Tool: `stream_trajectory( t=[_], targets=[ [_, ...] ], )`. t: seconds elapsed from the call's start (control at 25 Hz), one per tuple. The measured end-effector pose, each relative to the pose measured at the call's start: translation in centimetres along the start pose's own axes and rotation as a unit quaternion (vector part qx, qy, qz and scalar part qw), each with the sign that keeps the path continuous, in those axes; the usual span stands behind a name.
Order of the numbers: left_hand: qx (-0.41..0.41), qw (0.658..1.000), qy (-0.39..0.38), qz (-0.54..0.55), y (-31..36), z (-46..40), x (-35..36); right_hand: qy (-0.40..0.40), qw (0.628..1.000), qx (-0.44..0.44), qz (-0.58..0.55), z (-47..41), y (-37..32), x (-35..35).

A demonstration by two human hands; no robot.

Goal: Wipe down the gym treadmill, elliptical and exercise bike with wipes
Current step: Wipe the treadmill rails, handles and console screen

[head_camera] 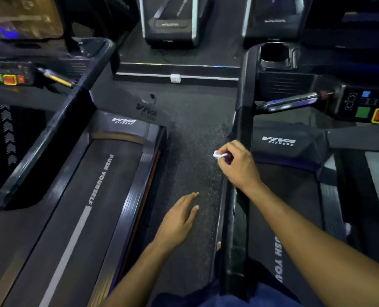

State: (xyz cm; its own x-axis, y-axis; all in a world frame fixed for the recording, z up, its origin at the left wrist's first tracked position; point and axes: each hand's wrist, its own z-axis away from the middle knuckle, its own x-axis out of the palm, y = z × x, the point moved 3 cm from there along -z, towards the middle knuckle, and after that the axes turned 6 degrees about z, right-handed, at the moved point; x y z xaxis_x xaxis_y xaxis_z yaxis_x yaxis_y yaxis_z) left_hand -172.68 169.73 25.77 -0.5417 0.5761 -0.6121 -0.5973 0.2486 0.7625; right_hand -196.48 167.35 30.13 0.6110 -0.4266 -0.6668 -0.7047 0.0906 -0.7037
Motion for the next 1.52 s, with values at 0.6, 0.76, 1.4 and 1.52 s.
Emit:
stream_trajectory(
  t=[0.6, 0.76, 1.4, 1.52],
  targets=[
    [0.262, 0.965, -0.019, -0.022, -9.2, -13.0, 0.6, -0.045, 0.969, -0.053, 0.239, 2.9, -2.9, 4.4],
    [0.289, 0.956, -0.038, -0.034, -10.3, -9.4, -3.1, -0.035, 0.972, 0.019, 0.233, 7.4, -4.8, 6.6],
    [0.395, 0.907, -0.113, -0.093, -5.4, -25.7, -6.4, 0.323, 0.936, 0.121, 0.072, 2.3, -1.4, 11.1],
    [0.436, 0.881, -0.152, -0.105, -2.5, -29.5, -5.3, 0.384, 0.91, 0.128, 0.087, 0.7, 0.3, 11.3]
  ],
)
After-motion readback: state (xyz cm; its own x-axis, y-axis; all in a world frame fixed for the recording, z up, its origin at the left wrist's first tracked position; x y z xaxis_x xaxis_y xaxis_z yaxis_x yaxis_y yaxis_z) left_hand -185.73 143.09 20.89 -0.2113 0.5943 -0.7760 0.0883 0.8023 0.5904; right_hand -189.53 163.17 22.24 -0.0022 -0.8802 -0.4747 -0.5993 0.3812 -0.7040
